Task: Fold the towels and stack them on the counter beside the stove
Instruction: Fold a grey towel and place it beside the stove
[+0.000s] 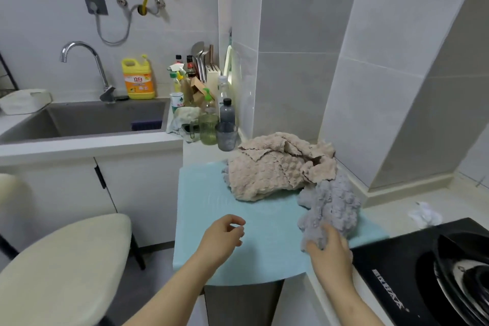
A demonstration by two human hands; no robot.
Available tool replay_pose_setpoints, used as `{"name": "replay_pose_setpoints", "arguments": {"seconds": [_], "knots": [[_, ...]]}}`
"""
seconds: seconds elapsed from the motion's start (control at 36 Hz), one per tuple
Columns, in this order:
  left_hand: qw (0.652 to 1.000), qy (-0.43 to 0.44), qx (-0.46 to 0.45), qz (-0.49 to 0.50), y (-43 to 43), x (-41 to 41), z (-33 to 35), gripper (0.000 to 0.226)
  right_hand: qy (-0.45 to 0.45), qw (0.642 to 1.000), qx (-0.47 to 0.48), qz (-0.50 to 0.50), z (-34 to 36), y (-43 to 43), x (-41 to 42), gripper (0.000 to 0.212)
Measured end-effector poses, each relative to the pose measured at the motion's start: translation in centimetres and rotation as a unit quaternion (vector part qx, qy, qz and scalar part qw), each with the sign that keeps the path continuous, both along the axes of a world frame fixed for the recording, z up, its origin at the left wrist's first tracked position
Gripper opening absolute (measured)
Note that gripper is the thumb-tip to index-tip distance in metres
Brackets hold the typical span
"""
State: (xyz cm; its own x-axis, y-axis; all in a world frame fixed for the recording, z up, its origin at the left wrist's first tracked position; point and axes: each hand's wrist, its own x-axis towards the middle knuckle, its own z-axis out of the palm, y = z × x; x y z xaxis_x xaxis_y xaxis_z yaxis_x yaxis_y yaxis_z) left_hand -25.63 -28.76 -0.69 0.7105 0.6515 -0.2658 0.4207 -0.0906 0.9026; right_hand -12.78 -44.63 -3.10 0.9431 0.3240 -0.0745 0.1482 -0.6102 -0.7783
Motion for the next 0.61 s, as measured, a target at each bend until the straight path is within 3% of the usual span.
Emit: {"name": "replay_pose_setpoints", "arguments": {"seconds": [0.08, 0.25, 0.33, 0.44, 0.61], "knots": [[1.0, 0.009, -0.018, -0.008, 1.5, 3.0, -0.4, 0.015, -0.015, 0.999, 0.004, -0.046, 0.2, 1.7, 2.9, 0.071], [0.999, 0.01, -0.036, -0.018, 4.1, 8.3, -1.0, 0.013, -0.063, 0.995, -0.035, -0.073, -0.6, 5.0, 8.5, 0.081], [0.999, 0.008, -0.037, -0.018, 5.1, 9.9, -1.2, 0.012, -0.071, 0.993, -0.048, -0.085, -1.0, 5.8, 10.6, 0.068], [0.999, 0.008, -0.036, -0.017, 6.2, 11.5, -1.5, 0.014, -0.104, 0.99, 0.005, -0.095, -1.3, 6.3, 12.8, 0.025], [0.999, -0.012, -0.036, -0.015, 7.3, 13.8, -0.8, 0.02, -0.129, 0.984, 0.084, -0.089, 2.4, 7.4, 14.9, 0.029]]}}
